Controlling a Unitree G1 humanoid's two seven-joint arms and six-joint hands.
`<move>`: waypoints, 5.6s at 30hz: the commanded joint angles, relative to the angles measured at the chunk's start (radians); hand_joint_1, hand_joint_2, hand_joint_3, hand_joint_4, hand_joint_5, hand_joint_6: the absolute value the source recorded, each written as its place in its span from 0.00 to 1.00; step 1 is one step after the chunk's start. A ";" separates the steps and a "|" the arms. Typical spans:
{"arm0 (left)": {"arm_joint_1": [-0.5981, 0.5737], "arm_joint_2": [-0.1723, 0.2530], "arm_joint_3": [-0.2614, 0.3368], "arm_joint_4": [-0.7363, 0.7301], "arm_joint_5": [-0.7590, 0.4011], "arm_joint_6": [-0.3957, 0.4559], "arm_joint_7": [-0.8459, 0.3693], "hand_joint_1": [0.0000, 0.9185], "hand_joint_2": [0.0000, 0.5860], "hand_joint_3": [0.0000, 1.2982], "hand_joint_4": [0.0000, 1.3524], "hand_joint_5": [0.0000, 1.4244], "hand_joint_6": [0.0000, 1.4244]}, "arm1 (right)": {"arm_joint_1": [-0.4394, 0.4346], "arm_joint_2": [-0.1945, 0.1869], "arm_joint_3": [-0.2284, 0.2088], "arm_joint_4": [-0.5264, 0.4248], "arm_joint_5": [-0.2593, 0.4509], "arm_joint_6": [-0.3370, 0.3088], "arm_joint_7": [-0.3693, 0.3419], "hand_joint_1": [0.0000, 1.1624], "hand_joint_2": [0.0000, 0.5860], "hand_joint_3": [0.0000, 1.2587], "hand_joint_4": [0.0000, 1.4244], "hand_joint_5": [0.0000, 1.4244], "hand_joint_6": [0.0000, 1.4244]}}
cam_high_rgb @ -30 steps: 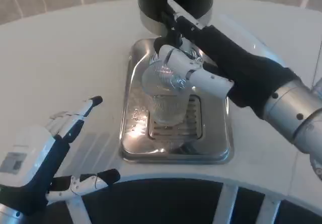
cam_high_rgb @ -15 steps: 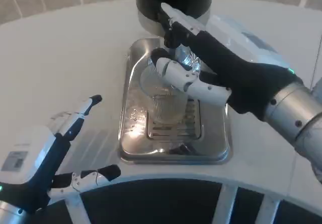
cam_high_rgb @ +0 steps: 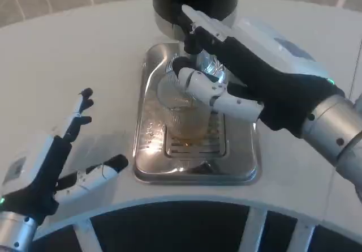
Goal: Grasp the cup under the faucet to collect the drink, then remove the cup.
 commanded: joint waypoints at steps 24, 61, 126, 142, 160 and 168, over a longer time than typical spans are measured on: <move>-0.146 -0.115 -0.005 0.031 -0.001 0.102 -0.038 0.36 0.07 0.00 0.00 0.15 0.22 | 0.024 0.015 0.023 -0.007 -0.019 -0.053 0.045 0.03 0.90 0.00 0.00 0.00 0.00; -0.270 -0.155 -0.075 0.186 0.013 0.065 -0.041 0.37 0.07 0.00 0.00 0.14 0.20 | 0.063 0.034 -0.021 -0.030 -0.051 -0.058 0.019 0.06 0.92 0.00 0.00 0.00 0.00; -0.351 -0.188 -0.095 0.275 -0.013 -0.003 -0.084 0.37 0.08 0.00 0.00 0.17 0.20 | 0.704 0.578 -0.516 -0.334 -0.355 -0.629 0.368 0.11 0.94 0.00 0.00 0.00 0.00; -0.443 -0.191 -0.111 0.409 -0.030 -0.101 -0.162 0.38 0.09 0.00 0.00 0.17 0.21 | 0.827 0.684 -0.542 -0.334 -0.346 -0.740 0.388 0.12 0.97 0.00 0.00 0.00 0.00; -0.498 -0.194 -0.114 0.492 -0.054 -0.153 -0.231 0.38 0.09 0.00 0.00 0.17 0.22 | 0.826 0.686 -0.487 -0.334 -0.397 -0.692 0.385 0.14 0.98 0.00 0.00 0.00 0.00; -0.524 -0.207 -0.124 0.520 -0.055 -0.145 -0.249 0.38 0.09 0.00 0.00 0.18 0.23 | 0.835 0.678 -0.484 -0.334 -0.401 -0.679 0.375 0.15 0.98 0.00 0.00 0.00 0.00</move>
